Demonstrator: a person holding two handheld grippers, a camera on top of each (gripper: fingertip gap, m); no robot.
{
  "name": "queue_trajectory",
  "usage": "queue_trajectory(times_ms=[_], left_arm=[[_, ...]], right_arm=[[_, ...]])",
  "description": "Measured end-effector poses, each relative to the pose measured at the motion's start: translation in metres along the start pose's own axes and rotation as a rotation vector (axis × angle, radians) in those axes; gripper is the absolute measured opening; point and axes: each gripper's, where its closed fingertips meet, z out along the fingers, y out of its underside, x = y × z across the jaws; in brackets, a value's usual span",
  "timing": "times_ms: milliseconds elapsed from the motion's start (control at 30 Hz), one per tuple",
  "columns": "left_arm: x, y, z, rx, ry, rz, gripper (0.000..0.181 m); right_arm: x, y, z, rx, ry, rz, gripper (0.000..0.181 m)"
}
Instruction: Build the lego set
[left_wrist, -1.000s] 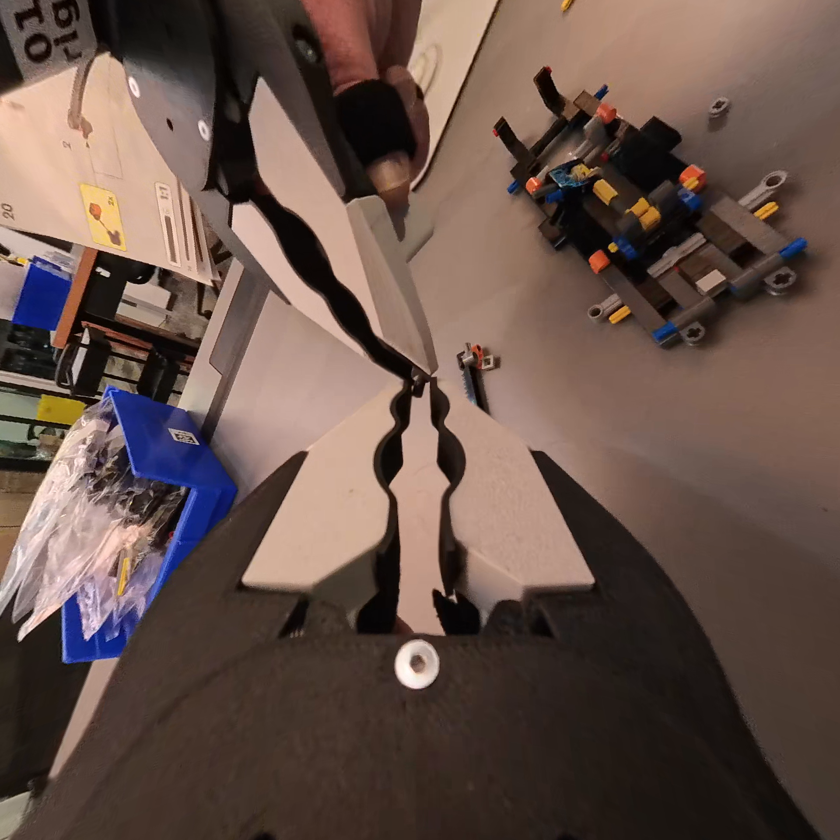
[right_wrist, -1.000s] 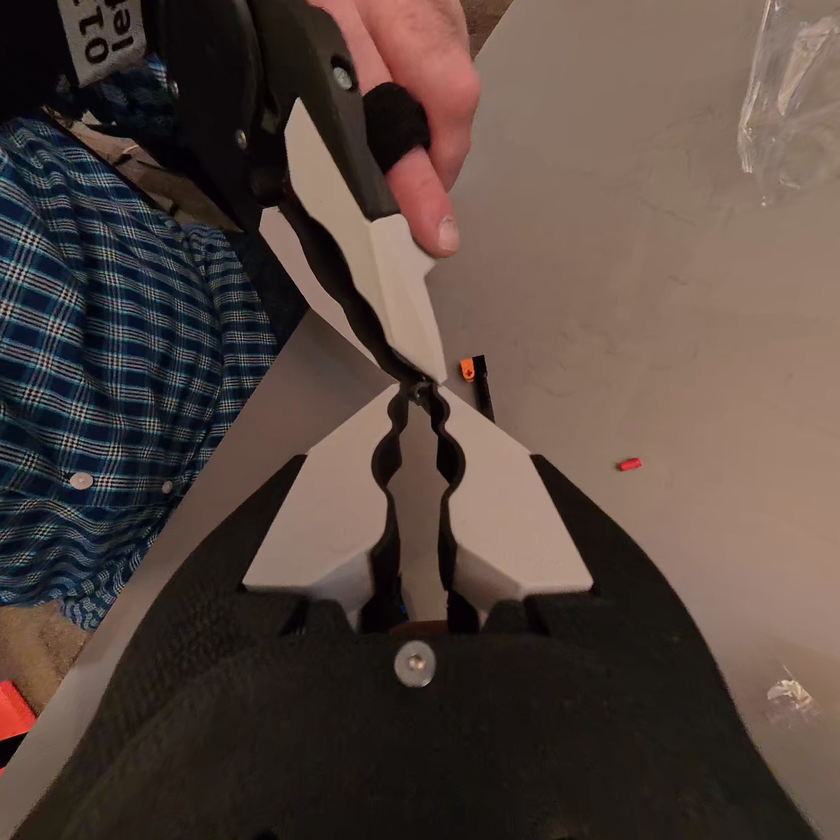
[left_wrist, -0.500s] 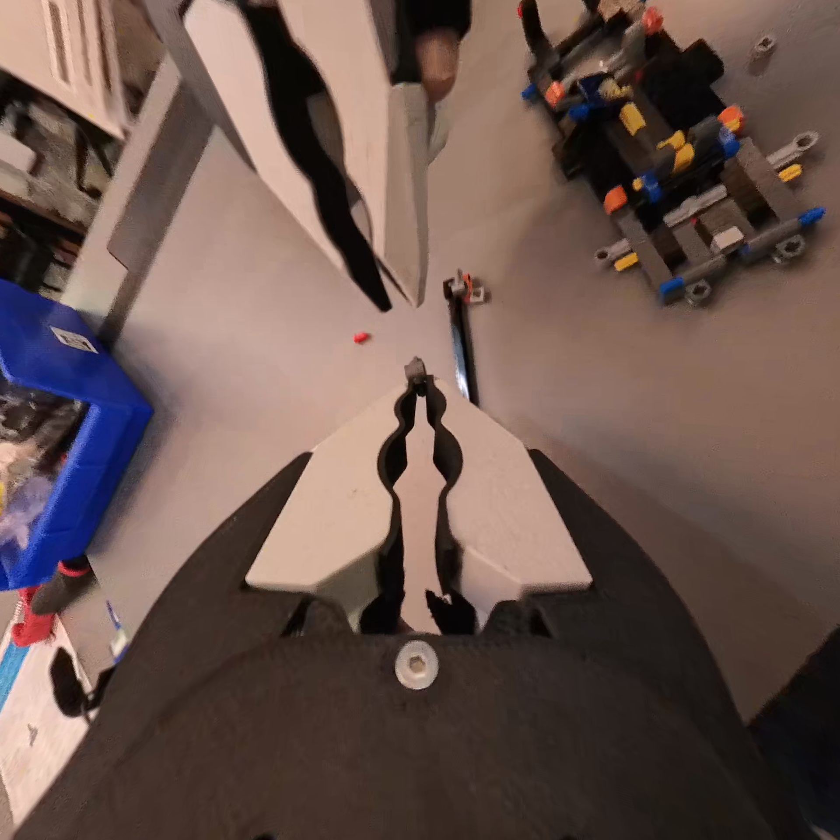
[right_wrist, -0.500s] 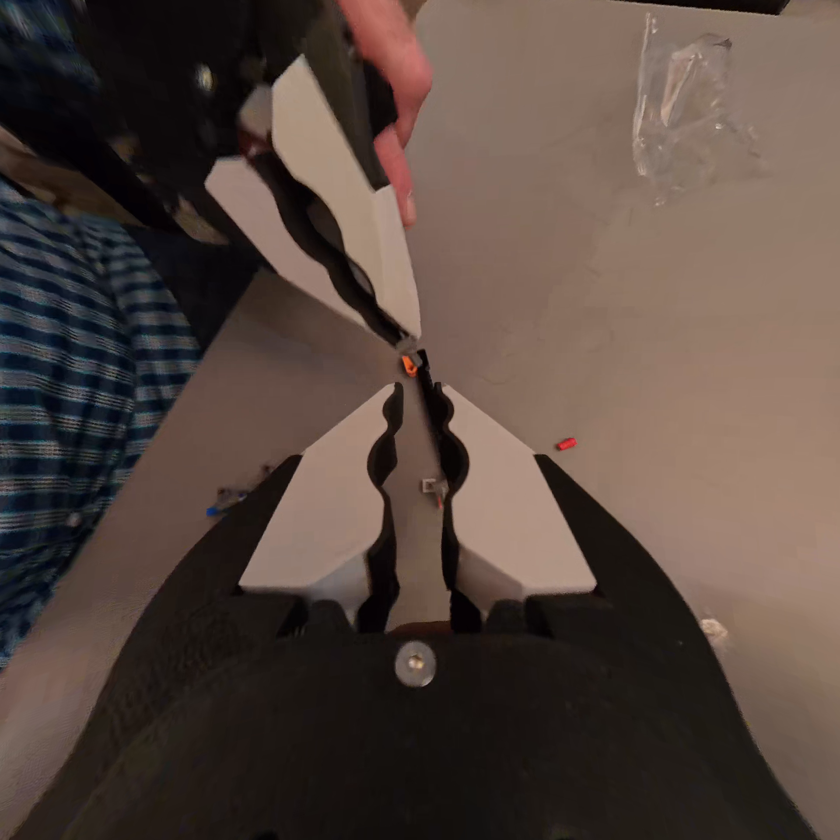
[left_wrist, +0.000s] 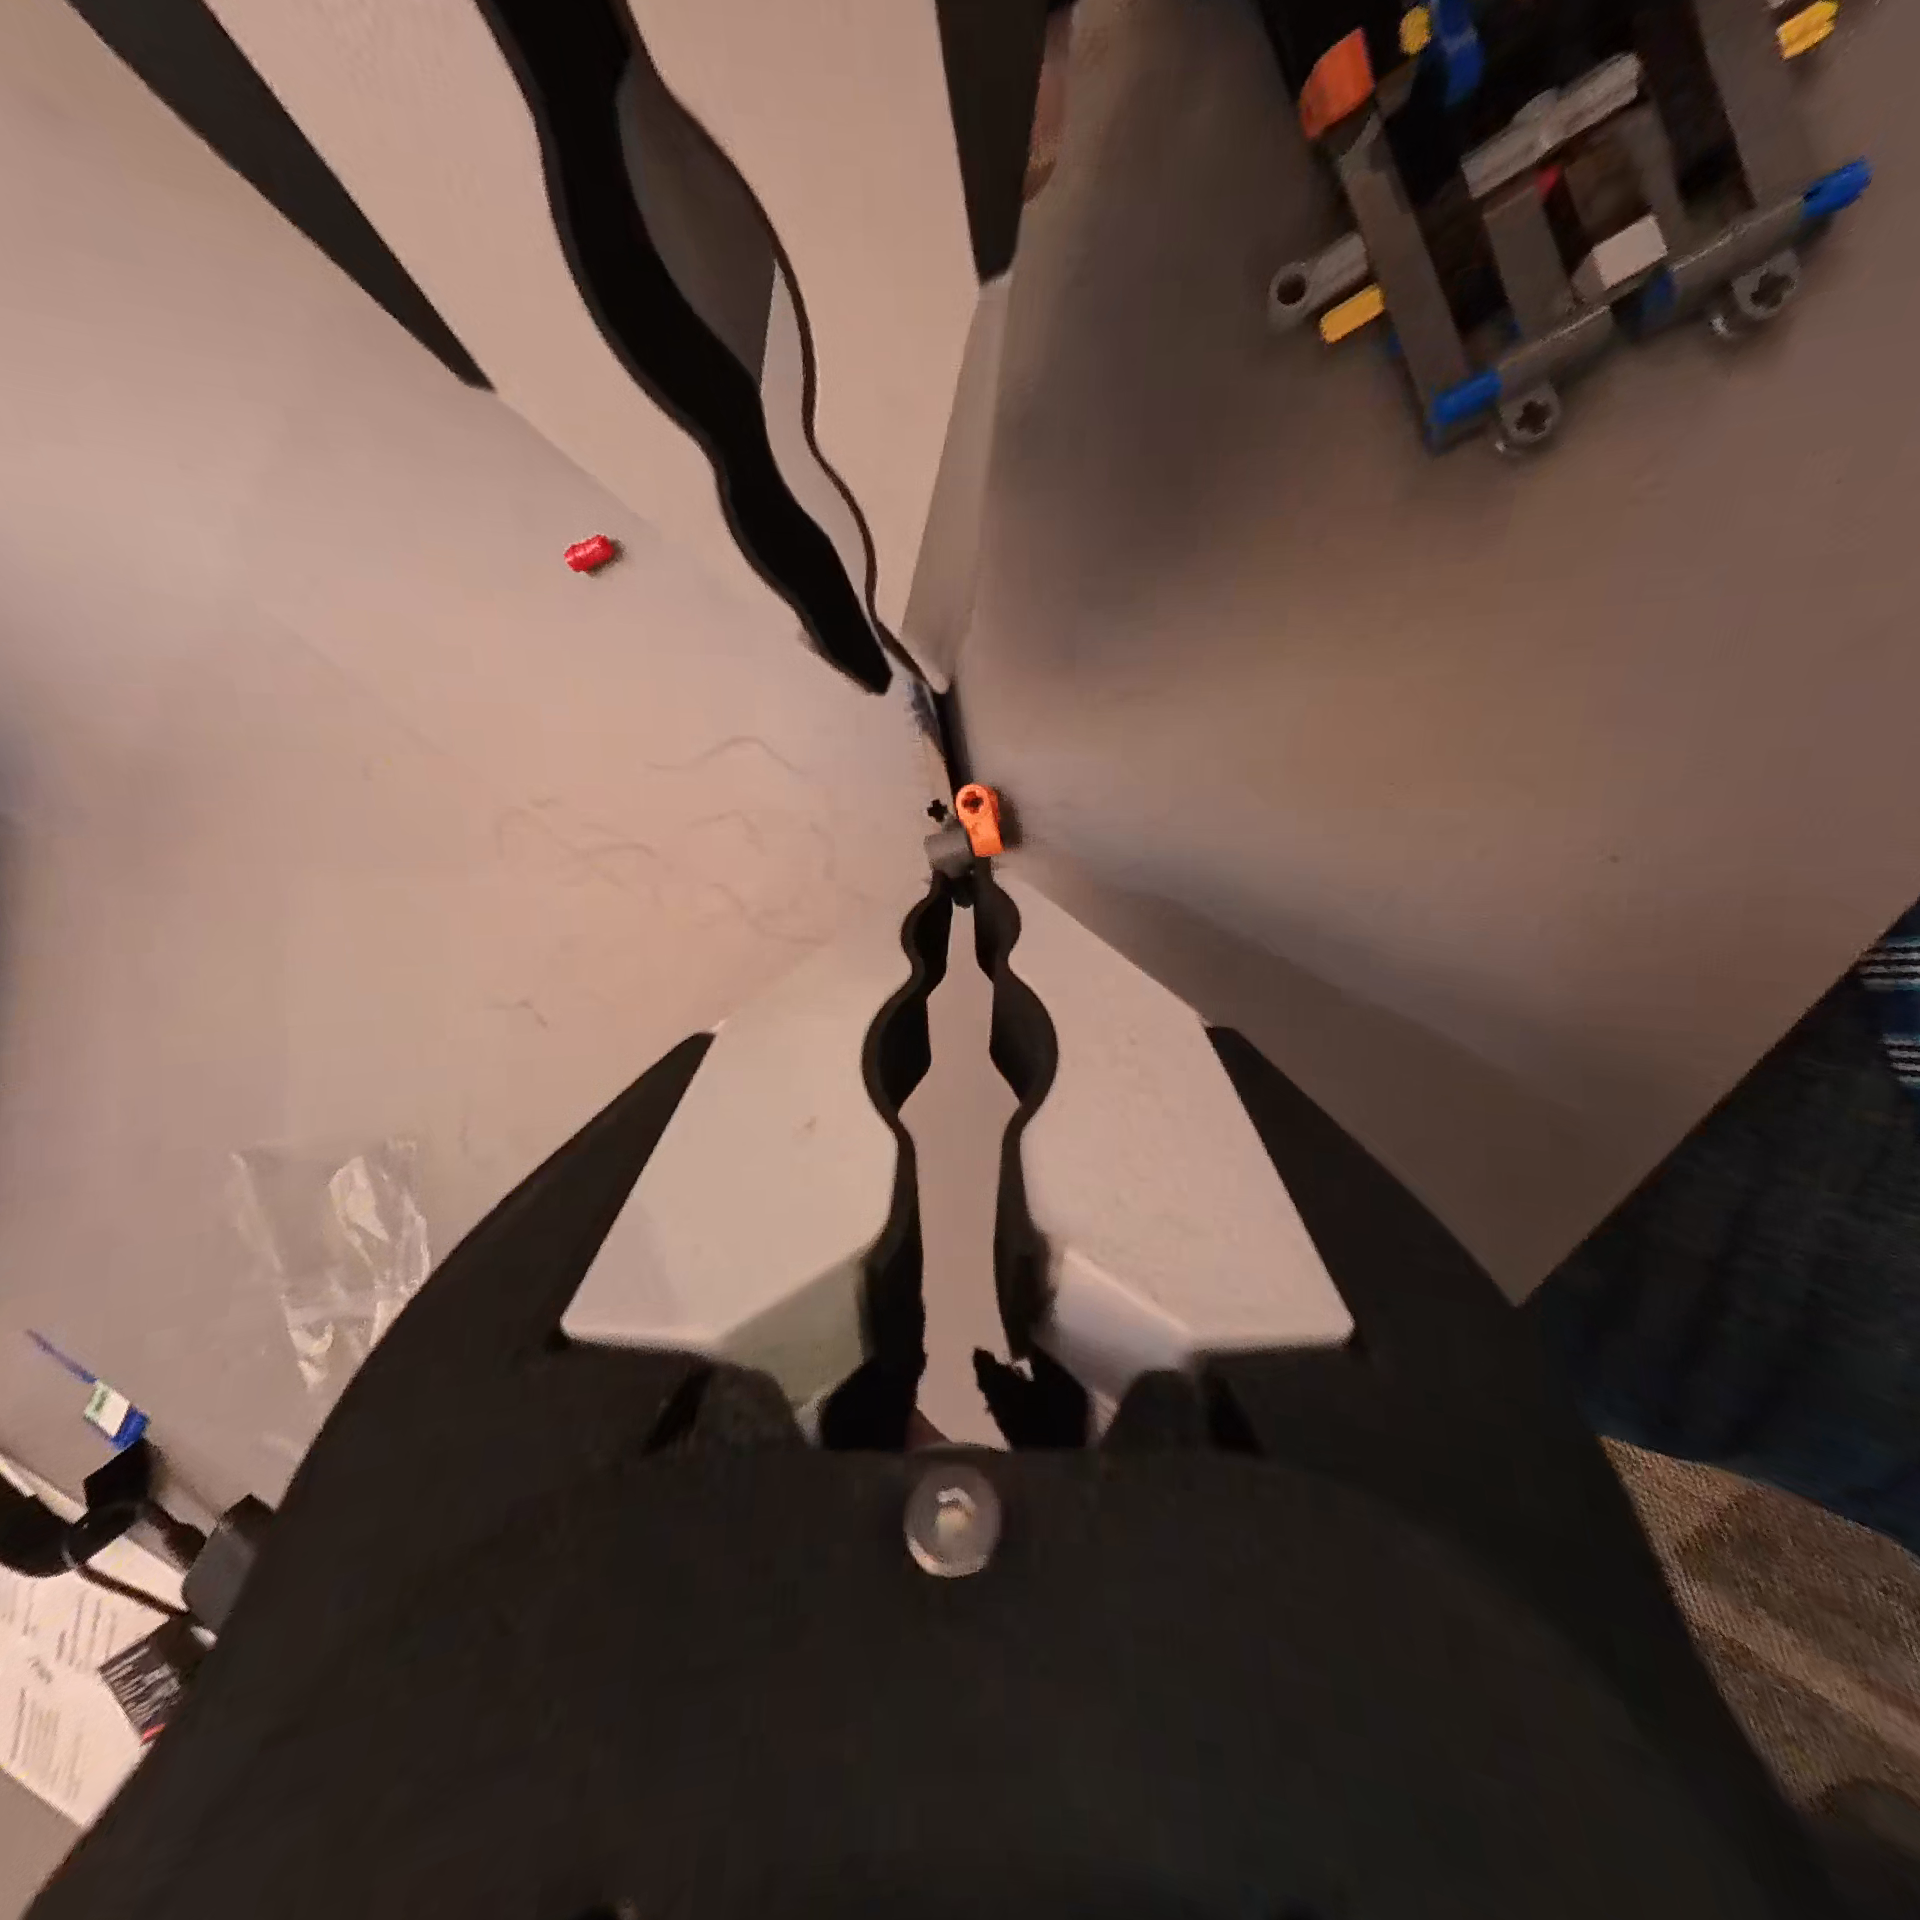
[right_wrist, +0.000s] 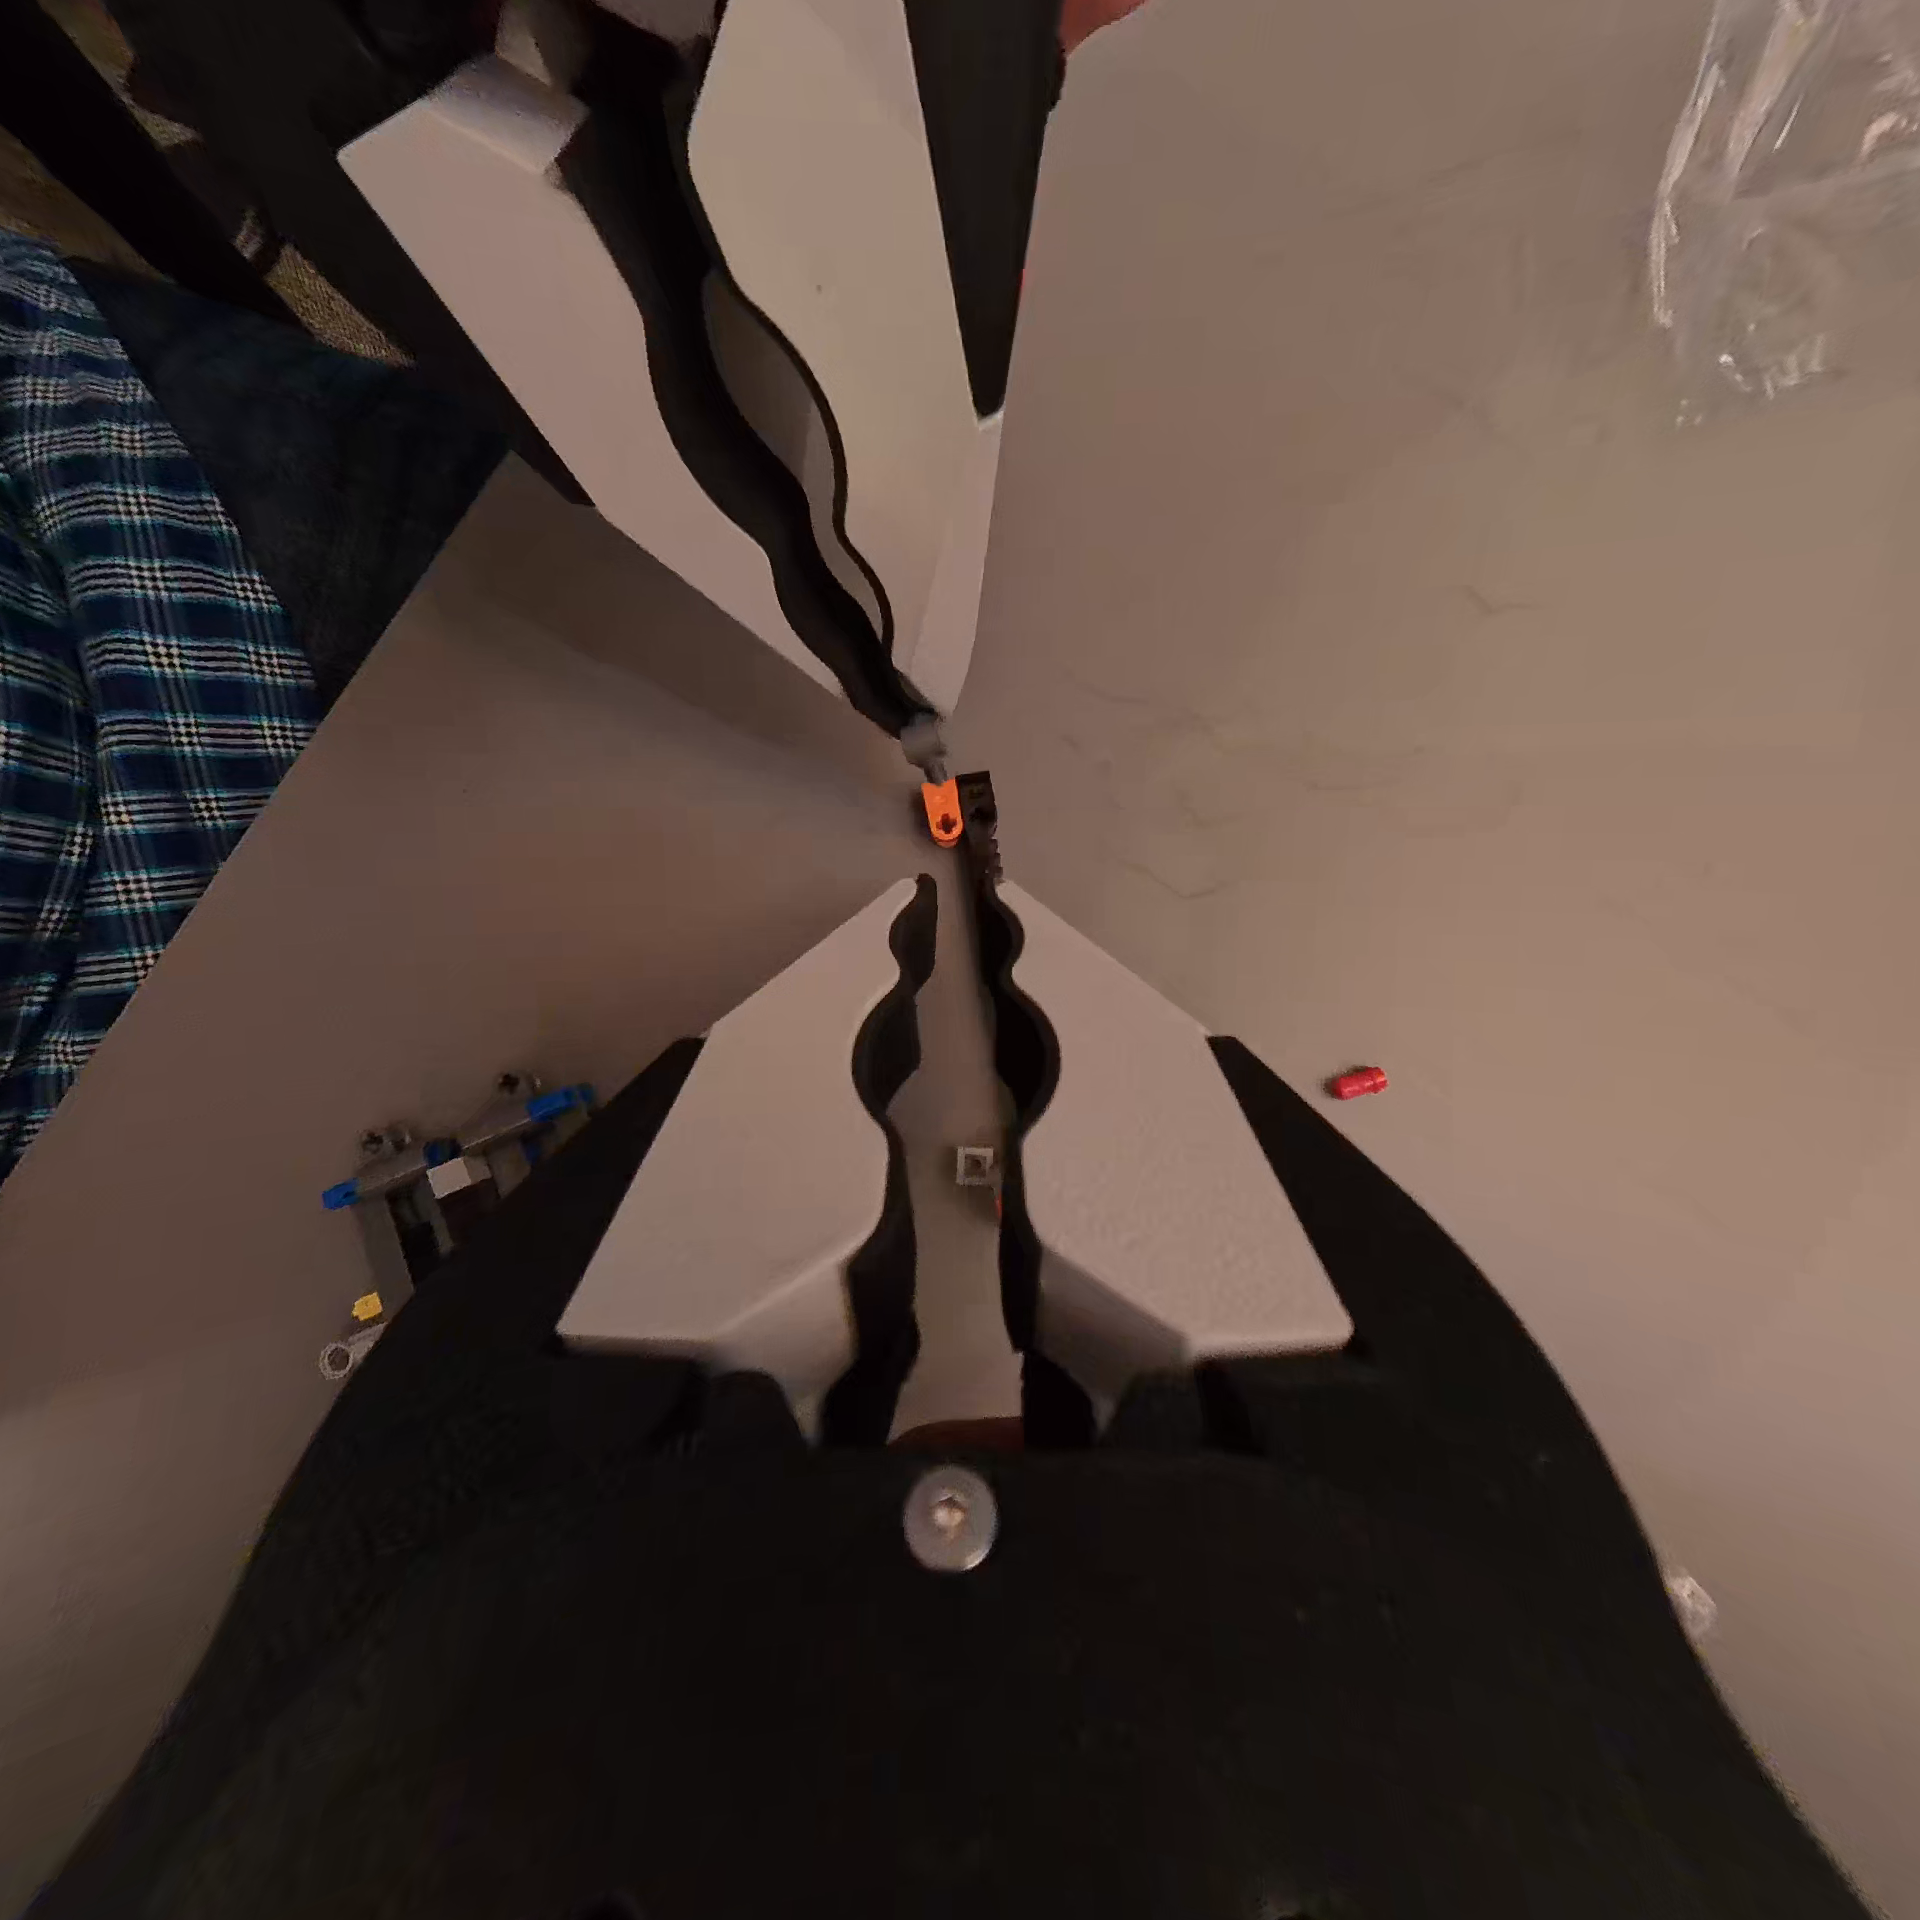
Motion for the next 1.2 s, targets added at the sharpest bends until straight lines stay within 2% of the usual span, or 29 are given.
queue_trajectory(times_ms=[333, 833, 1200], left_arm=[[0.005, -0.001, 0.011, -0.098, 0.107, -0.02, 0.002], [0.004, 0.003, 0.018, -0.23, 0.129, -0.016, 0.002], [0.003, 0.003, 0.018, -0.281, 0.158, -0.011, 0.002]], right_arm=[[0.005, 0.006, 0.004, 0.004, -0.007, 0.013, 0.005], [0.004, 0.007, 0.003, 0.029, -0.004, -0.001, 0.003], [0.014, 0.013, 0.013, -0.002, 0.017, 0.015, 0.003]])
